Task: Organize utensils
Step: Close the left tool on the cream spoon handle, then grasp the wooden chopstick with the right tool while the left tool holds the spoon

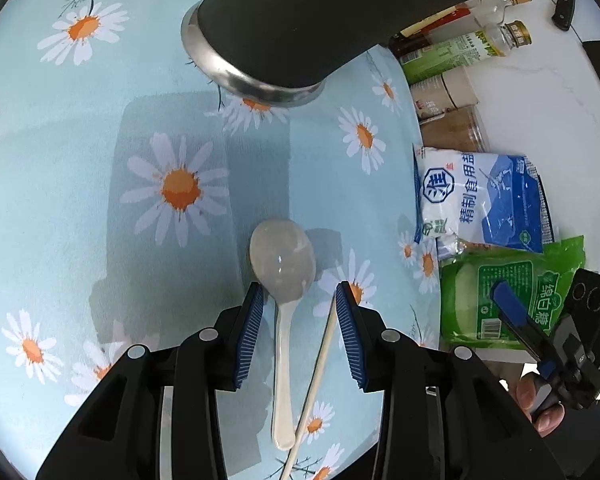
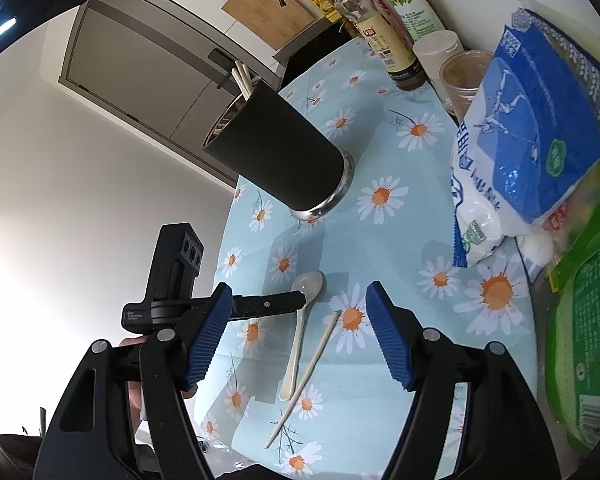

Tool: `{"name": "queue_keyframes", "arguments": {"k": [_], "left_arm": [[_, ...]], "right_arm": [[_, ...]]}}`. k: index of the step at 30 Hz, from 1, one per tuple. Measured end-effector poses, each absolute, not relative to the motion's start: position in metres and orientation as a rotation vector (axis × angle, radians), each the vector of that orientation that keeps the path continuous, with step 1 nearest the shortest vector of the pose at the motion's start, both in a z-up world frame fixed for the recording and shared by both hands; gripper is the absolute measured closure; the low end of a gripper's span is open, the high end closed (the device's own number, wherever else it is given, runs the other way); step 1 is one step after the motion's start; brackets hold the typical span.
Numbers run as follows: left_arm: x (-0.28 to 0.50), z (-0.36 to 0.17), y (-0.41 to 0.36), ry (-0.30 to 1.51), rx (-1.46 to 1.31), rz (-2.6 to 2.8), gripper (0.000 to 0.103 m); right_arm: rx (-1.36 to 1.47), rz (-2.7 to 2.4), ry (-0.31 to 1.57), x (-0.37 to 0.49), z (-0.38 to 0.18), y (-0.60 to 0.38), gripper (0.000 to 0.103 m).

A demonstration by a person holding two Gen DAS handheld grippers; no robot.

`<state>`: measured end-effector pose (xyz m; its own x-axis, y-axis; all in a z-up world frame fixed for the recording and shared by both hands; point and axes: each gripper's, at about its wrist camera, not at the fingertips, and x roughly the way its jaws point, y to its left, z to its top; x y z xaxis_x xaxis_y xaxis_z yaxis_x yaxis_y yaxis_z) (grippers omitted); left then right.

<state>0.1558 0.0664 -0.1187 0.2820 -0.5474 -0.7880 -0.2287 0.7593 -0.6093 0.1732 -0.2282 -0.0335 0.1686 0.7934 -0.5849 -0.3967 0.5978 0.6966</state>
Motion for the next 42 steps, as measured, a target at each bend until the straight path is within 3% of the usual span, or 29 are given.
{"name": "queue_keyframes", "arguments": {"k": [10, 14, 22, 30, 42], "left_arm": [[0.162, -0.12, 0.067, 1.269, -0.746, -0.239, 0.067], [0.162, -0.118, 0.062, 1.262, -0.679, -0.208, 0.081], [0.161, -0.118, 0.061, 1.247, -0.671, -0.195, 0.084], [0.163, -0.107, 0.063, 1.227, -0.651, -0.21, 0.098], [0.163, -0.096, 0.076, 1.21, -0.617, -0.282, 0.101]], "right_arm": [[0.407, 0.915, 1.111, 0.176, -0.039, -0.232, 0.034], [0.396, 0.928, 1.124, 0.177, -0.042, -0.232, 0.034], [0.388, 0.943, 1.147, 0.18, -0.048, -0.23, 0.034], [0.384, 0.957, 1.177, 0.176, -0.053, -0.218, 0.034], [0.395, 0.888, 1.234, 0.161, -0.057, -0.196, 0.034]]}}
